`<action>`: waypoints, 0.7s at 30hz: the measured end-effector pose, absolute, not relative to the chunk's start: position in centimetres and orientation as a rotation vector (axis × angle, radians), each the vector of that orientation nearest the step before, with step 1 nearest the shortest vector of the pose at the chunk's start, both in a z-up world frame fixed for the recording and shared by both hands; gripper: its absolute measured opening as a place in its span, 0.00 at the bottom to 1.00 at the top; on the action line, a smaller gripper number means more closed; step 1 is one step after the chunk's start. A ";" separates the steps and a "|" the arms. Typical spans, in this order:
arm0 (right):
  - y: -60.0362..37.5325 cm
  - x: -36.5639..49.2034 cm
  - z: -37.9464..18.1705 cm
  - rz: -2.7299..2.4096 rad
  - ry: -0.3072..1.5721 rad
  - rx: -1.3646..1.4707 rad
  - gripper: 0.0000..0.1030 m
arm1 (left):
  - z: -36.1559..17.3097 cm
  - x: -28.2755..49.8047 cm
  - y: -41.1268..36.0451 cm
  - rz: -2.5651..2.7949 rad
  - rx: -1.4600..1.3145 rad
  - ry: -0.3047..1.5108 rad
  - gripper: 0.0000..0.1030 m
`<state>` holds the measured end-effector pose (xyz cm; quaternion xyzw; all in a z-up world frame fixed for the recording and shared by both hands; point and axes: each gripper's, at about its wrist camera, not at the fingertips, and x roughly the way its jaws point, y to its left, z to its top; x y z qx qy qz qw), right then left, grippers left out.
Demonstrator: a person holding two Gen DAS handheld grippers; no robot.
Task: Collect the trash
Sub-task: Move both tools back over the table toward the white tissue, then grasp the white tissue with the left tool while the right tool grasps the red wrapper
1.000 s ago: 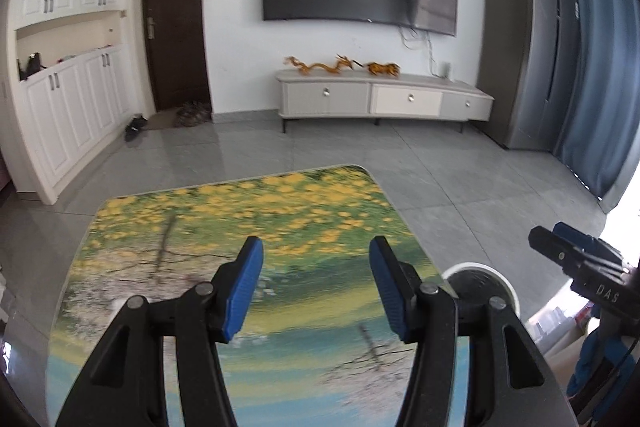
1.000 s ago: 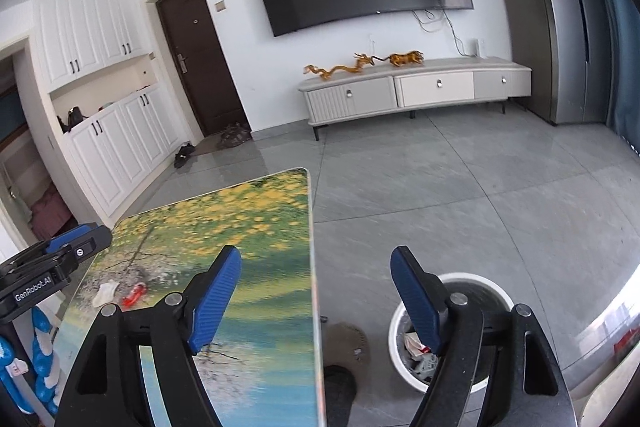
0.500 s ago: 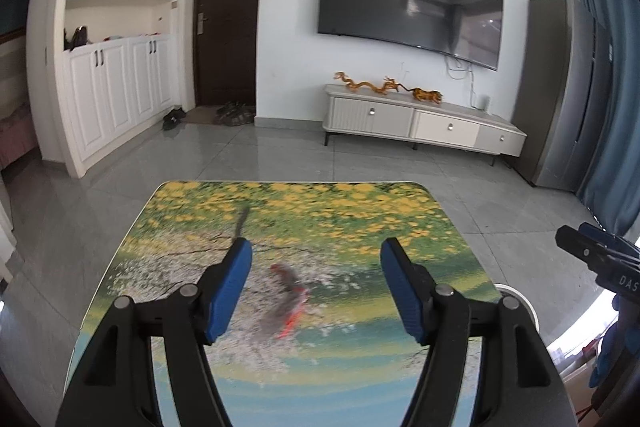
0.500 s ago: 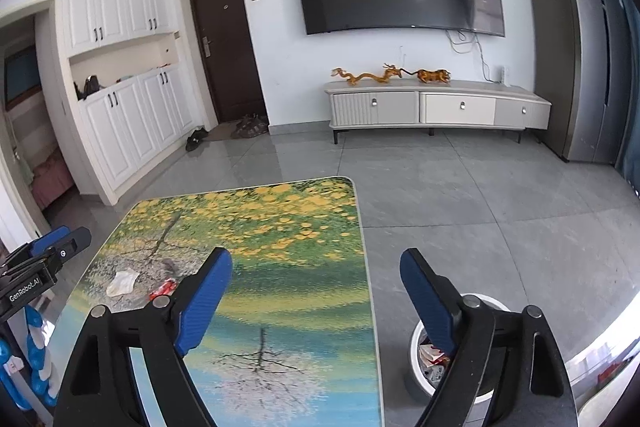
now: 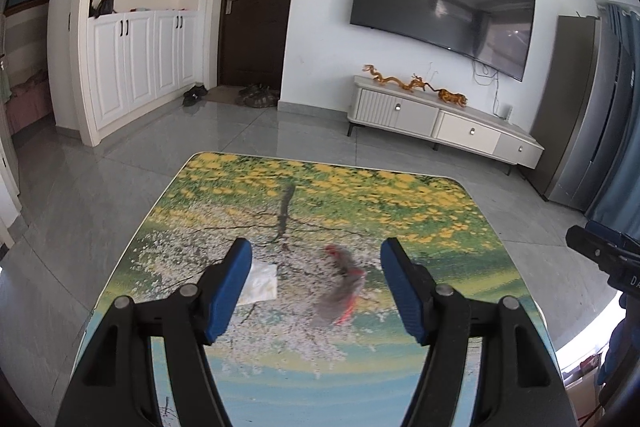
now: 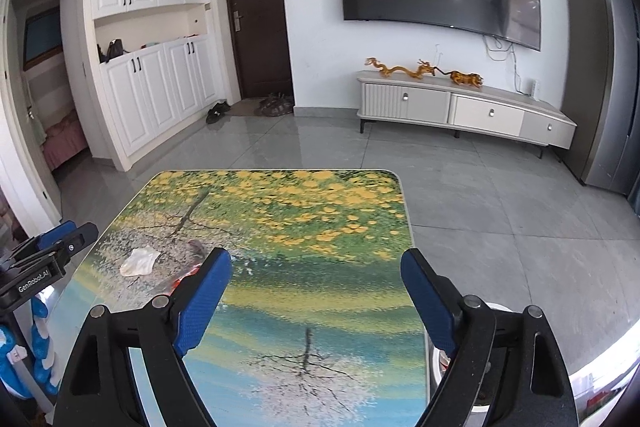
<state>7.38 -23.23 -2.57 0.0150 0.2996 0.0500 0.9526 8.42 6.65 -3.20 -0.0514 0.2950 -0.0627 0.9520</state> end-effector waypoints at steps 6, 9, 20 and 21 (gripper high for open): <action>-22.2 8.6 -3.3 0.143 0.631 0.020 0.83 | -4.3 9.5 9.7 -0.090 -0.135 0.619 0.63; -21.6 9.6 -4.1 0.180 0.652 0.026 0.83 | -4.9 10.1 11.8 -0.054 -0.146 0.629 0.63; -17.1 15.0 -9.1 0.405 0.792 0.052 0.67 | -10.4 13.2 15.0 -0.086 -0.152 0.770 0.63; -16.5 15.6 -9.7 0.425 0.809 0.053 0.65 | -10.8 13.6 14.6 -0.105 -0.141 0.781 0.63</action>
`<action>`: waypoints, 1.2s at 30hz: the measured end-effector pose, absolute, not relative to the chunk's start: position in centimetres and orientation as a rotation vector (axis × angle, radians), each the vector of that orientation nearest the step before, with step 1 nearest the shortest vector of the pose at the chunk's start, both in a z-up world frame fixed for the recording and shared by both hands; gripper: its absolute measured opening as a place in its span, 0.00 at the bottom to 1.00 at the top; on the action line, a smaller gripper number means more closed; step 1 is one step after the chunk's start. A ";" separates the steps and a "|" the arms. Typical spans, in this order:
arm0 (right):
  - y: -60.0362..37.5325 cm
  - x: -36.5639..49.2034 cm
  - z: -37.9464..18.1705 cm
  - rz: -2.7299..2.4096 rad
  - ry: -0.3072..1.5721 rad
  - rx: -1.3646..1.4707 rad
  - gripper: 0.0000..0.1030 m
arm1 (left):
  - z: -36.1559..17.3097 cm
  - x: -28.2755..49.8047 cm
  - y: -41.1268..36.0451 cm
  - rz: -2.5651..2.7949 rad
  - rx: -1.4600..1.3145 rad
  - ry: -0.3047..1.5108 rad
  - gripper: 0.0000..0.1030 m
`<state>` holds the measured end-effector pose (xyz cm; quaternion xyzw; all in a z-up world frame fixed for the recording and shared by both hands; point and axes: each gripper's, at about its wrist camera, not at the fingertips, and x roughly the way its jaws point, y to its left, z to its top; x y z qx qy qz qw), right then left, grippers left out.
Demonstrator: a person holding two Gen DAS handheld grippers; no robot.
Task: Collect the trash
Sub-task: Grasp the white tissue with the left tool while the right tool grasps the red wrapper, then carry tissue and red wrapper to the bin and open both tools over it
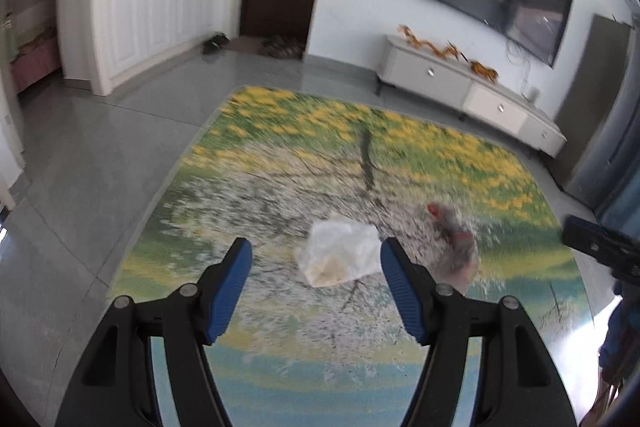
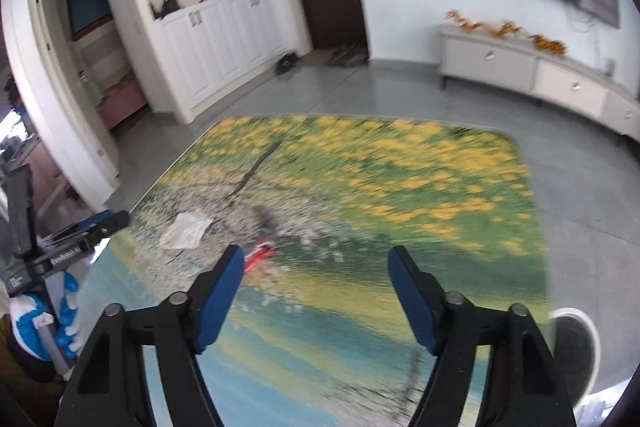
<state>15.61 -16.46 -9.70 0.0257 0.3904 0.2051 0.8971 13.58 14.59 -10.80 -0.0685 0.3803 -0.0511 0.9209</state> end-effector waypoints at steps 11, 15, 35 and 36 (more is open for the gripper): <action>-10.9 20.8 -14.7 0.554 0.932 0.026 0.51 | -14.6 16.9 13.0 -0.170 -0.102 0.883 0.56; -9.2 21.3 -15.8 0.578 0.952 -0.003 0.48 | -15.0 16.9 12.8 -0.198 -0.091 0.891 0.40; -10.6 17.0 -13.2 0.552 0.892 -0.055 0.19 | -12.8 13.4 12.7 -0.221 -0.122 0.840 0.02; -11.2 16.4 -12.6 0.545 0.879 -0.047 0.19 | -12.1 12.9 12.7 -0.218 -0.120 0.825 0.02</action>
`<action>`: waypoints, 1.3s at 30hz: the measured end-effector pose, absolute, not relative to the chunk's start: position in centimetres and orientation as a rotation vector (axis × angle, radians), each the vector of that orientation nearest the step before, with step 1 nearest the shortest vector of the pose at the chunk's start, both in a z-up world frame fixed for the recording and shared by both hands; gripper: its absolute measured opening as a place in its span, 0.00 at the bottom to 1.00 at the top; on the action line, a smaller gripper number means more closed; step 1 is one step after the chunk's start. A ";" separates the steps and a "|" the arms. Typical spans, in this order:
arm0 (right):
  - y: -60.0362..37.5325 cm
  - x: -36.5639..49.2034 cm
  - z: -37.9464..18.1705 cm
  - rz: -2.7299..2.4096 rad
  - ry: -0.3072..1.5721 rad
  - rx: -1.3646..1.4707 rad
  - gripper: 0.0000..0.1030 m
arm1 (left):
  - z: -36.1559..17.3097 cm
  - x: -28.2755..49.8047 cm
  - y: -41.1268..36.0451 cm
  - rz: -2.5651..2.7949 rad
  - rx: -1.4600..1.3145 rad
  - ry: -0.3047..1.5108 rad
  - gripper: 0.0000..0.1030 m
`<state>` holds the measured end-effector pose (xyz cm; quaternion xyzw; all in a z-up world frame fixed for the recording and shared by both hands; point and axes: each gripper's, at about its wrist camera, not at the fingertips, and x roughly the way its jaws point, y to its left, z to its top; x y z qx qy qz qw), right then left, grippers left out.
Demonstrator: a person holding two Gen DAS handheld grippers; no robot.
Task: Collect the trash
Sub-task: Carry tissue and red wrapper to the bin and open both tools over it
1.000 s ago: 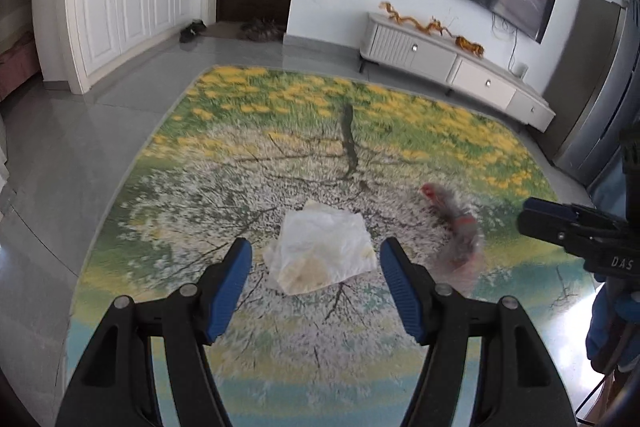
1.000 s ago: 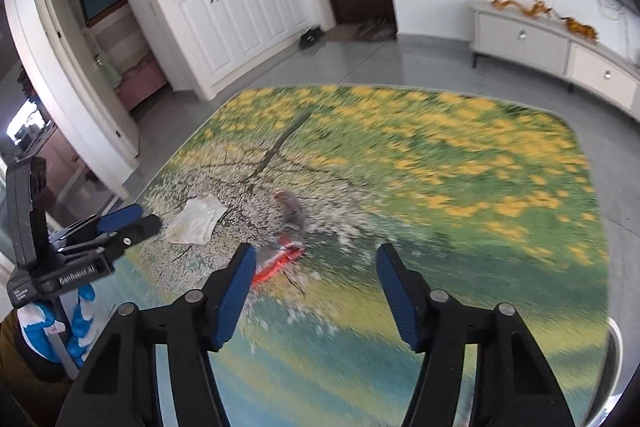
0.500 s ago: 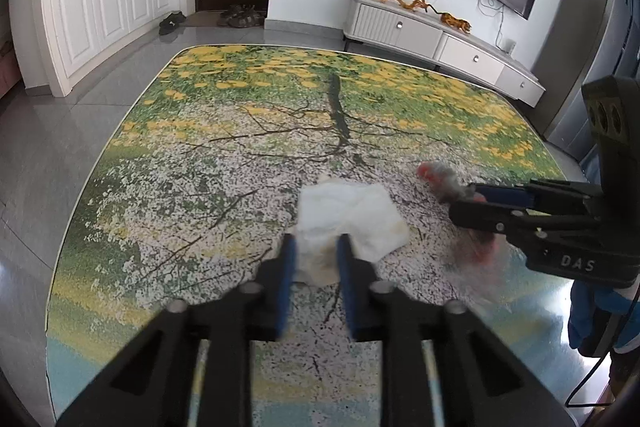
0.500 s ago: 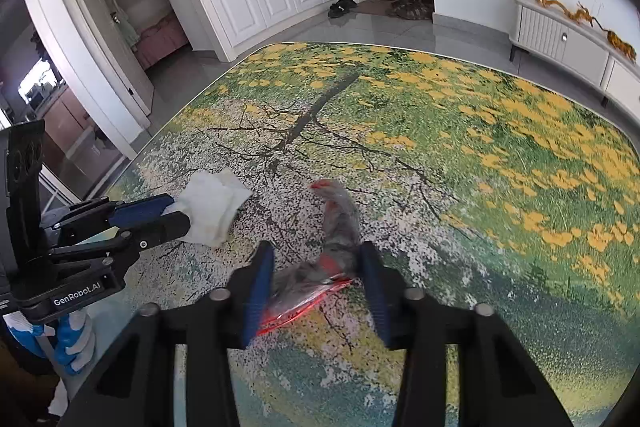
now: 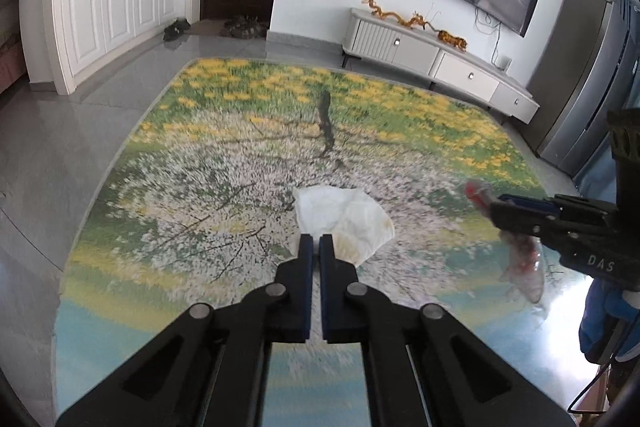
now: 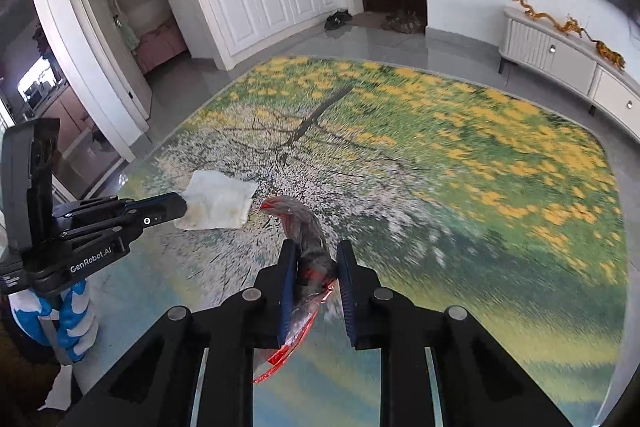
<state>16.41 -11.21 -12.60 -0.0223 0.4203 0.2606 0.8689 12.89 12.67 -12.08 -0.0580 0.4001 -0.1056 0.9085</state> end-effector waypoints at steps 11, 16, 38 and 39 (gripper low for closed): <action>-18.8 9.9 -7.8 0.432 0.751 0.037 0.19 | -6.3 9.2 10.0 -0.238 -0.081 0.719 0.02; -25.8 6.7 -6.8 0.315 0.705 0.124 0.19 | -4.1 8.6 5.7 -0.315 -0.029 0.694 0.02; -52.7 1.2 -15.2 -0.176 0.698 0.501 0.19 | -8.2 11.6 -31.4 -0.819 0.318 0.855 0.02; -53.2 1.6 -15.8 -0.184 0.705 0.508 0.19 | -8.9 11.9 -32.8 -0.821 0.330 0.871 0.02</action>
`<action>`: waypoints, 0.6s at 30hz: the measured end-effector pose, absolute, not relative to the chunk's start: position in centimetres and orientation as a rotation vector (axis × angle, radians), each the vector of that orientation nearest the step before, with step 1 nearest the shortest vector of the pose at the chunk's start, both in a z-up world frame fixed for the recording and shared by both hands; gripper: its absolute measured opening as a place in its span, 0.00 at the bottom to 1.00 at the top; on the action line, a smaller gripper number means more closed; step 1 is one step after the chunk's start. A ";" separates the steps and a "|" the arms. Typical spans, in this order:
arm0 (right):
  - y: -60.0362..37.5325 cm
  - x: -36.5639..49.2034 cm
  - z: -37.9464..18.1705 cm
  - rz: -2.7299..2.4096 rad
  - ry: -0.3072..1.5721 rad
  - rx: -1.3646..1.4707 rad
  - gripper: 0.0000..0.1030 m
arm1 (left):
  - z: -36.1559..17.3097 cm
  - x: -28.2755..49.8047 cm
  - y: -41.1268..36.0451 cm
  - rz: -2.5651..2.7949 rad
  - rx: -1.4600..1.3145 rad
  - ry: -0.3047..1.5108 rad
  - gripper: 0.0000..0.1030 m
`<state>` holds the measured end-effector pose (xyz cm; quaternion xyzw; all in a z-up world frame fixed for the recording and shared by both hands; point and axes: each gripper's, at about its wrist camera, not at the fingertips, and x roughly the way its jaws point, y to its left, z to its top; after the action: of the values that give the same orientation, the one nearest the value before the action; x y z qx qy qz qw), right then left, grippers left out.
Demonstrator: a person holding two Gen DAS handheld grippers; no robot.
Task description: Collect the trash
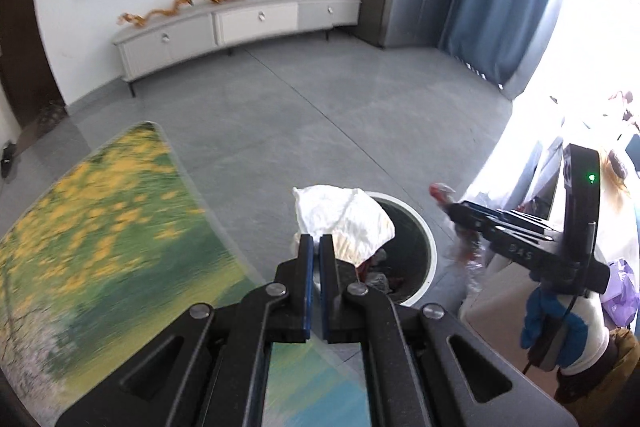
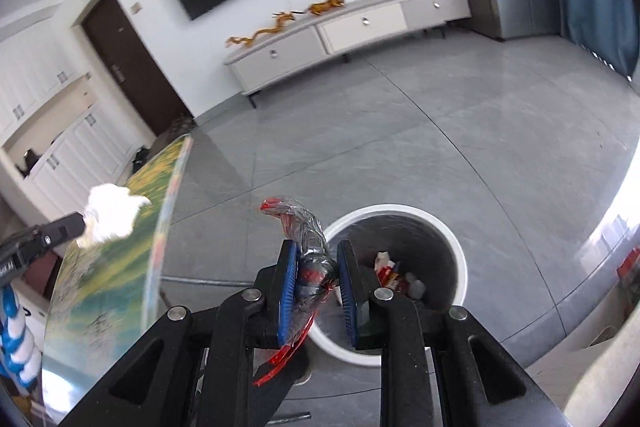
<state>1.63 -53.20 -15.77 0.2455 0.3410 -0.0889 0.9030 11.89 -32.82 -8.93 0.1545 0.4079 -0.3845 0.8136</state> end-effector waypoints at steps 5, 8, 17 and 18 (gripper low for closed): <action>-55.2 3.8 -18.7 -0.233 0.753 0.515 0.21 | -11.9 13.4 -37.2 -0.837 0.348 0.935 0.02; -55.9 4.6 -20.4 -0.258 0.780 0.519 0.21 | -13.4 14.3 -38.7 -0.852 0.325 0.980 0.03; -57.0 5.5 -22.4 -0.331 0.814 0.542 0.45 | -16.1 16.3 -40.7 -0.905 0.187 1.110 0.04; -57.0 5.3 -22.4 -0.330 0.814 0.546 0.45 | -16.2 16.1 -40.4 -0.909 0.185 1.113 0.04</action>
<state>5.35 -56.98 -22.38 0.2611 0.3890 -0.1579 0.8692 16.12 -40.43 -16.19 0.0848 0.5089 -0.4159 0.7489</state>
